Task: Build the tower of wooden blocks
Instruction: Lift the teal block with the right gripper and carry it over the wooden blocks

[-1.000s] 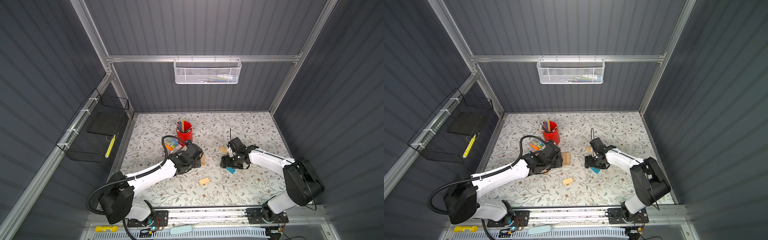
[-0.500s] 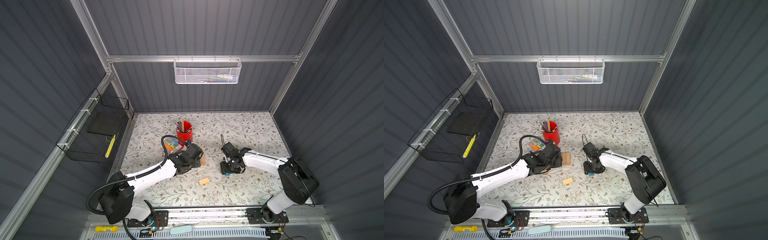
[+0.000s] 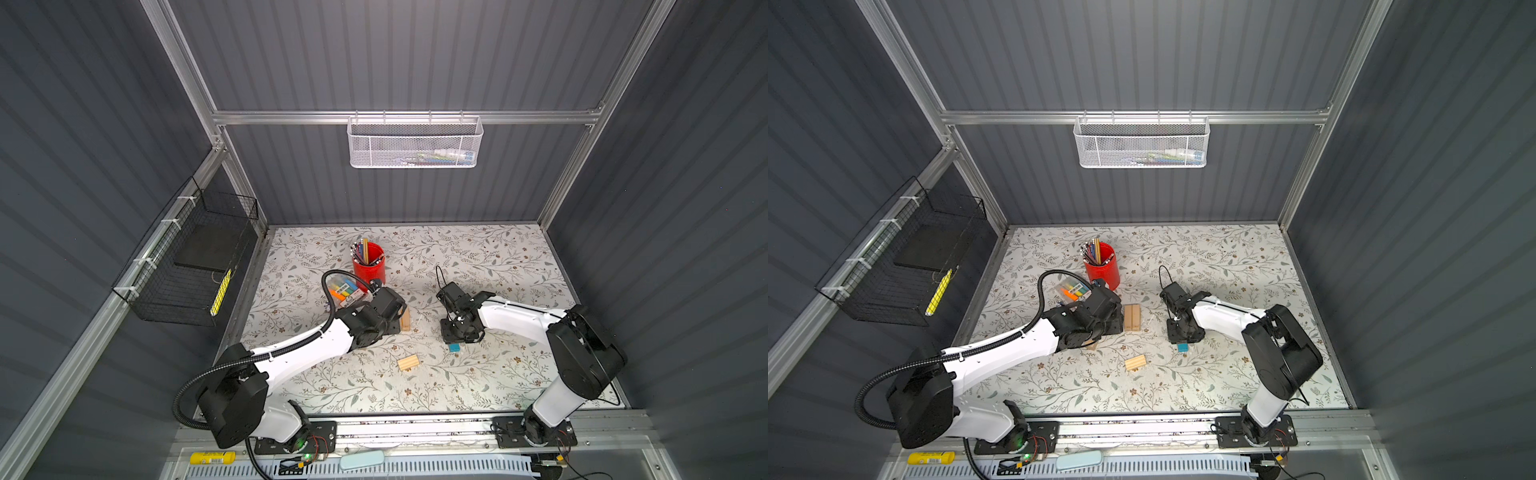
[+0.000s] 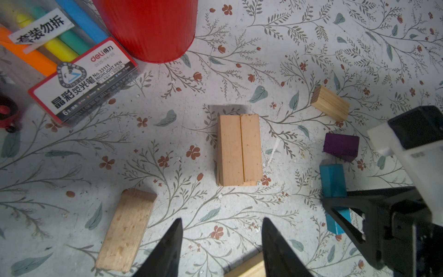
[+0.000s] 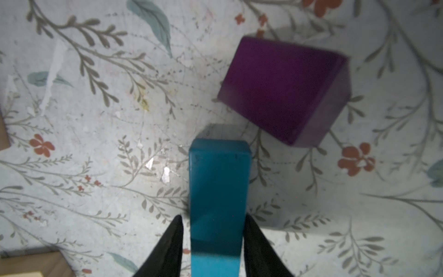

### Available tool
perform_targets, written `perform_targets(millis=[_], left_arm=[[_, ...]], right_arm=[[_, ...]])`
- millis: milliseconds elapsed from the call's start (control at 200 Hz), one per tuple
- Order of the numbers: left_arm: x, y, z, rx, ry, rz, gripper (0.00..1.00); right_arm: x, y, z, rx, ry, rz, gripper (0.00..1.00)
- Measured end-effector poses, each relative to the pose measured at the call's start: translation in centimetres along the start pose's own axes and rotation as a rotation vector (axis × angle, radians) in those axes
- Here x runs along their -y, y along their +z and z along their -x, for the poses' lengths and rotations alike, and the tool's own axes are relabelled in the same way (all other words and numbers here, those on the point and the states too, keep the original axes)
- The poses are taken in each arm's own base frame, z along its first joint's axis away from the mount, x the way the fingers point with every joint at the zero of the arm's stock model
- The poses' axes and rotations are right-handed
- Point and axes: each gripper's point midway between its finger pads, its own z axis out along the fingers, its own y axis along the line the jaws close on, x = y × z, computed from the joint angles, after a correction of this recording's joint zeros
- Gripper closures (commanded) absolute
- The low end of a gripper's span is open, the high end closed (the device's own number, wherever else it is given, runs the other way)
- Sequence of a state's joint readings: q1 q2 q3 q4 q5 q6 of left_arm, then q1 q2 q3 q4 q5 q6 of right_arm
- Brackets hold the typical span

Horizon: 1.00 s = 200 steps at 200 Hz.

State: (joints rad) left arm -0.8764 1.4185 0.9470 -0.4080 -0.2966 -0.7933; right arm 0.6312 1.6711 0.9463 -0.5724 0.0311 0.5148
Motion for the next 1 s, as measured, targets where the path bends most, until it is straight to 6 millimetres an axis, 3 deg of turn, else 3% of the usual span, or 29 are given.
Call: perform_targets(millis=[430,600,796,1001], left_arm=[[0.0,0.1,0.0,0.000,0.001,0.003,0.45],[-0.4,0.0,0.2,0.014,0.005,0.023,0.45],[-1.2,-0.8,1.1,0.044,-0.012,0.034,0.44],[-2.8,-2.1,2.0,0.085,-0.048,0.032,0.44]], right_arm=[[0.3,0.0,0.0,-0.003,-0.003,-0.018,0.73],[-0.4,-1.9,1.0,0.022,0.037,-0.002,0.75],[-3.6,-4.9,3.3,0.087,0.084,0.066,0.76],[-8.0,-6.1,5.3,0.111,0.102,0.126,0.76]])
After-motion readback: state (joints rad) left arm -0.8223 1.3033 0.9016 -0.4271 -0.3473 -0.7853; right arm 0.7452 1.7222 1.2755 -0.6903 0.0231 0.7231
